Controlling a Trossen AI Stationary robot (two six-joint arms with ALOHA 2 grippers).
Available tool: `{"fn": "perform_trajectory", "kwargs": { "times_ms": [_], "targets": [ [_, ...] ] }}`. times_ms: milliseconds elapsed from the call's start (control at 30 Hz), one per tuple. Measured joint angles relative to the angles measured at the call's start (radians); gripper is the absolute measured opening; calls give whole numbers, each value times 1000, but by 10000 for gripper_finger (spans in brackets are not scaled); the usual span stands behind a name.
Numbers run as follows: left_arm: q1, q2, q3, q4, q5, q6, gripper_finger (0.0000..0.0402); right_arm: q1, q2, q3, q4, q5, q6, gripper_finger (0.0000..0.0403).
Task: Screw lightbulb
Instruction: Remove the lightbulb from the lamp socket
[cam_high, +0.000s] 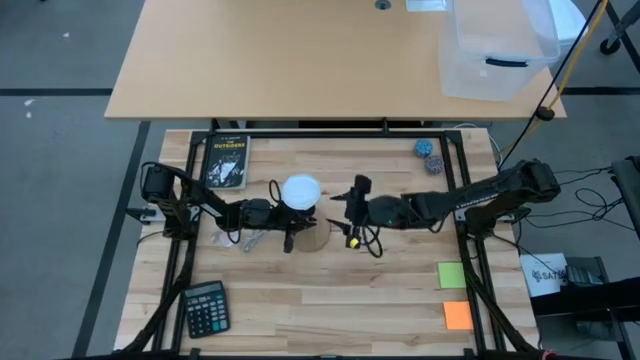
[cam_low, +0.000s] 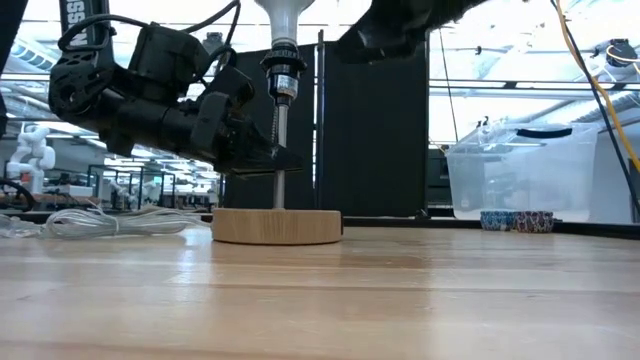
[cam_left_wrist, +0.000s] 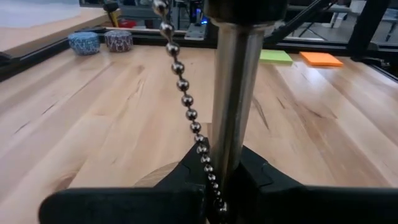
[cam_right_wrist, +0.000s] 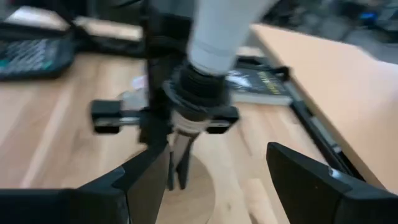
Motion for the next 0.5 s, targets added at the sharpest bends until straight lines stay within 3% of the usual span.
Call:
{"fn": "perform_trajectory", "kwargs": {
  "times_ms": [133,267,333,500],
  "targets": [
    [0,0,0,0,-4,0,33,34,2,-173,317,108,32,260],
    [-4,0,0,0,-11,-1,33,40,14,-356,833,105,8,260],
    [-4,0,0,1,-16,-2,33,34,26,-410,1011,111,-10,260],
    [-4,0,-1,23,-53,-7,33,15,63,-371,981,98,-30,260]
  ]
}}
